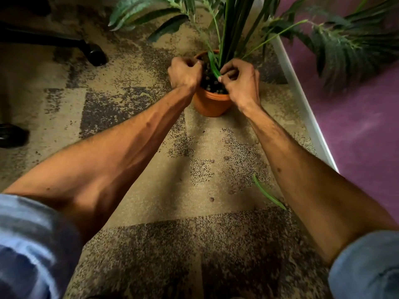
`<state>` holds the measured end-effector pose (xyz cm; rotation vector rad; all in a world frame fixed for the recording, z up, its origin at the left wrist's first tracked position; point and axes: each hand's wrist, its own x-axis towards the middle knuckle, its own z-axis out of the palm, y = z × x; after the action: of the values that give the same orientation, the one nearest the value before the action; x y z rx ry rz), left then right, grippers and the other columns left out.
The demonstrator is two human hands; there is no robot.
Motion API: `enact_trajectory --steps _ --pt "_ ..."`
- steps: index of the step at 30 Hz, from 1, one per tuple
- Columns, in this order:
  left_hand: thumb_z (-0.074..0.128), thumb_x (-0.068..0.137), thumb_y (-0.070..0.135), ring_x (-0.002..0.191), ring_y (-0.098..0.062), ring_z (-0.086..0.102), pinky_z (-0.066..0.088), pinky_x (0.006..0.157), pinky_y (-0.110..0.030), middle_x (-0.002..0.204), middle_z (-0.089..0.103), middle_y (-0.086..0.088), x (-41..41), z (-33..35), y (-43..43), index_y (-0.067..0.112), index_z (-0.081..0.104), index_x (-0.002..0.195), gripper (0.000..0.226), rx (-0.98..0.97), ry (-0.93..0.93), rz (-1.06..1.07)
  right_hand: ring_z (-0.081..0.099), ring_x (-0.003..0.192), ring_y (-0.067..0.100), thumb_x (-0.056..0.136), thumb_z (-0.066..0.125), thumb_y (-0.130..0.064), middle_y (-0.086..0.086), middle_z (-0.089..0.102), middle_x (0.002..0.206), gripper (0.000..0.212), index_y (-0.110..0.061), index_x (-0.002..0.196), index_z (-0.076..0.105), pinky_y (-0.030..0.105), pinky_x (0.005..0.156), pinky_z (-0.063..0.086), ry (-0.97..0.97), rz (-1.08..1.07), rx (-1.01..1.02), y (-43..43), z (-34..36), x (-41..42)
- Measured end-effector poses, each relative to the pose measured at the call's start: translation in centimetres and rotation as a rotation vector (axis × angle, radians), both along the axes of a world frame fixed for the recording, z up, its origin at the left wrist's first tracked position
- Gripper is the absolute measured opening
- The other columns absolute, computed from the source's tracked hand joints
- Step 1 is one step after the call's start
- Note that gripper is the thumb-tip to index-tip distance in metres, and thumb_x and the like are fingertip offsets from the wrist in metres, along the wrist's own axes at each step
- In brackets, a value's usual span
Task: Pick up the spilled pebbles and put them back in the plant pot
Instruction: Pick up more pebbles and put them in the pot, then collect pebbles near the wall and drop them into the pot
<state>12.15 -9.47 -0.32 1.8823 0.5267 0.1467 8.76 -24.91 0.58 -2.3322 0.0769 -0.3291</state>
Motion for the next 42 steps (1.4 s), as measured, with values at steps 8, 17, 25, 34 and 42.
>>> enact_trajectory --steps 8,17,25,34,42 --pt "0.055 0.093 0.02 0.12 -0.023 0.072 0.058 0.101 -0.037 0.129 0.076 -0.007 -2.4 0.0 0.8 0.016 0.075 0.13 0.042 0.298 -0.182 -0.175 0.054 0.119 0.021 0.09 0.065 -0.037 -0.016 0.074 0.113 0.017 -0.031 0.103 0.075 0.035 0.094 0.029 -0.181 0.129 -0.363 0.6 -1.4 -0.1" --pt "0.048 0.095 0.019 0.115 -0.024 0.073 0.061 0.094 -0.039 0.132 0.073 -0.007 -3.7 0.1 0.8 0.016 0.072 0.134 0.047 0.443 -0.225 -0.262 0.056 0.12 0.022 0.085 0.064 -0.034 -0.004 0.066 0.114 0.014 -0.028 0.094 0.074 0.04 0.094 0.038 -0.267 0.005 -0.418 1.1 -1.6 0.0" --pt "0.047 0.09 0.018 0.109 -0.023 0.074 0.062 0.088 -0.04 0.127 0.076 -0.001 -4.9 -0.2 0.9 0.018 0.078 0.118 0.042 0.558 -0.279 -0.452 0.058 0.119 0.021 0.077 0.066 -0.032 -0.004 0.065 0.116 0.027 -0.025 0.103 0.067 0.039 0.091 0.042 -0.257 -0.14 -0.467 1.2 -1.1 -0.6" --pt "0.041 0.096 0.018 0.122 -0.023 0.067 0.056 0.102 -0.036 0.135 0.071 -0.004 -6.9 -0.9 1.1 0.016 0.072 0.13 0.045 0.543 -0.366 -0.421 0.061 0.094 0.015 0.083 0.061 -0.018 -0.009 0.065 0.089 0.013 -0.022 0.094 0.067 0.035 0.082 0.05 -0.388 -0.36 -0.041 0.1 -1.2 -5.7" --pt "0.046 0.096 0.012 0.116 -0.028 0.061 0.048 0.1 -0.038 0.127 0.068 -0.012 -17.0 -6.3 -0.1 0.011 0.067 0.131 0.041 0.539 -0.232 -0.448 0.06 0.101 0.018 0.087 0.066 -0.013 0.0 0.061 0.115 0.026 -0.022 0.111 0.067 0.04 0.08 0.059 0.159 -0.044 -0.319 -1.1 -10.8 -18.3"
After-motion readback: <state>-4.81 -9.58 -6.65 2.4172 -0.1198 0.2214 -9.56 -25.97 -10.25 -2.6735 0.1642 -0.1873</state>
